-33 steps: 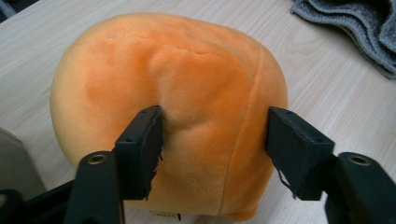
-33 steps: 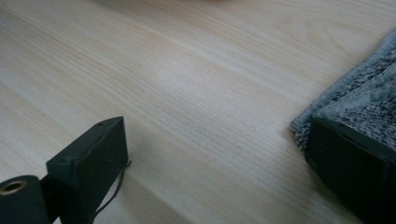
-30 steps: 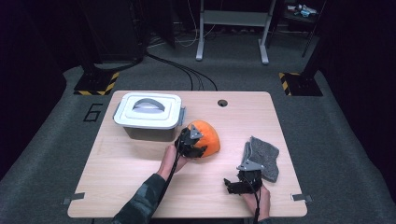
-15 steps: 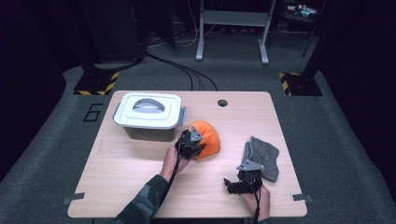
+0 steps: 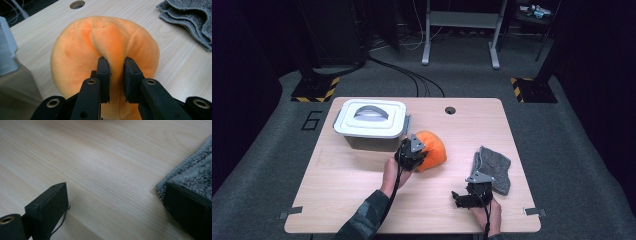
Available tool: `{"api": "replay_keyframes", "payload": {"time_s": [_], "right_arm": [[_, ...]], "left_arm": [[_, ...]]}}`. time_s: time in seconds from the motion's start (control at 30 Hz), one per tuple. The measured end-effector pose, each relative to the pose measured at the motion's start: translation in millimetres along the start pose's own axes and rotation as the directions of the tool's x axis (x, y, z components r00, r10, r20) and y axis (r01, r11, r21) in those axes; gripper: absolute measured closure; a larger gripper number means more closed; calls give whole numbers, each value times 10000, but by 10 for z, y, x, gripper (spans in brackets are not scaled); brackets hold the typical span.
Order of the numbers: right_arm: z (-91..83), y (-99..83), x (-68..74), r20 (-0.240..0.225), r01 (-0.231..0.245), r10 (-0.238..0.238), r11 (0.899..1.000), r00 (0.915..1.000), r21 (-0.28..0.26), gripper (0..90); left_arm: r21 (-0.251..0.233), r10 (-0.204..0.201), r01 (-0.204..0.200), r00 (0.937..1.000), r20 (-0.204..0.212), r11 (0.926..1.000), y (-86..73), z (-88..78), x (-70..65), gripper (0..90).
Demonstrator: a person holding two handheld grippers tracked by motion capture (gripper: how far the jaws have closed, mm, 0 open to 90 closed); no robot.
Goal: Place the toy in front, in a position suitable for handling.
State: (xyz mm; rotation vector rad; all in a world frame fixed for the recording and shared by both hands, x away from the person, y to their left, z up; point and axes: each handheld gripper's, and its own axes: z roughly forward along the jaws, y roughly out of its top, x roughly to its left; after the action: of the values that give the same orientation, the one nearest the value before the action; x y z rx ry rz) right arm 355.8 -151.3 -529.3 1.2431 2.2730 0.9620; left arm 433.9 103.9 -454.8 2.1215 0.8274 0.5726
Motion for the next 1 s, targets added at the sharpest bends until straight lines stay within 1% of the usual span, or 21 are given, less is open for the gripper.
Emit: {"api": "replay_keyframes", "payload": {"time_s": [0.2, 0.23, 0.27, 0.37, 0.4, 0.47, 0.53, 0.6, 0.63, 0.67, 0.77, 0.87, 0.93, 0.97, 1.0], "right_arm": [[0, 0, 1, 0, -7, 7, 10000, 10000, 2, 52], [0, 0, 0, 2, 4, -4, 10000, 10000, 8, 52], [0, 0, 0, 3, 1, -1, 10000, 10000, 7, 52], [-1, 1, 1, 6, -5, 5, 10000, 10000, 13, 52], [-1, 1, 2, 4, -13, 13, 10000, 10000, 12, 52], [-1, 1, 2, 7, -10, 10, 10000, 10000, 12, 52], [0, 1, 2, 7, -13, 13, 10000, 10000, 11, 52], [-1, 1, 1, 5, -6, 6, 10000, 10000, 14, 52], [-1, 1, 2, 8, -15, 15, 10000, 10000, 12, 52], [0, 0, 0, 28, 13, -13, 10000, 10000, 21, 52], [-1, 1, 2, 8, -12, 12, 10000, 10000, 14, 52], [-1, 1, 2, 9, -6, 6, 10000, 10000, 14, 52], [-1, 1, 2, 9, -10, 10, 10000, 10000, 13, 52], [-1, 1, 2, 9, -10, 10, 10000, 10000, 13, 52], [-1, 1, 2, 8, -8, 8, 10000, 10000, 15, 52]], "left_arm": [[-94, 22, -25, 9995, -300, 10000, -21, -119, -99, 775], [-79, 111, -114, 9993, -351, 9999, -23, -141, -117, 776], [-127, 48, -53, 9993, -367, 9999, -27, -164, -143, 776], [-230, 195, -208, 9983, -545, 9995, -36, -247, -212, 778], [-210, 331, -344, 9977, -592, 9992, -40, -285, -237, 777], [-240, 385, -400, 9974, -615, 9989, -50, -332, -274, 778], [-308, 457, -481, 9963, -733, 9984, -64, -378, -320, 778], [-379, 422, -451, 9962, -756, 9983, -82, -421, -361, 779], [-398, 474, -505, 9960, -756, 9979, -94, -437, -387, 778], [-341, 507, -533, 9960, -730, 9980, -108, -451, -418, 778], [-240, 490, -502, 9977, -462, 9985, -171, -456, -505, 776], [-66, 485, -486, 9987, -141, 9988, -253, -406, -576, 761], [-111, 521, -521, 9986, -33, 9986, -291, -379, -625, 721], [-108, 538, -537, 9985, 98, 9985, -298, -378, -644, 721], [-80, 595, -593, 9981, 186, 9982, -300, -379, -655, 682]]}}
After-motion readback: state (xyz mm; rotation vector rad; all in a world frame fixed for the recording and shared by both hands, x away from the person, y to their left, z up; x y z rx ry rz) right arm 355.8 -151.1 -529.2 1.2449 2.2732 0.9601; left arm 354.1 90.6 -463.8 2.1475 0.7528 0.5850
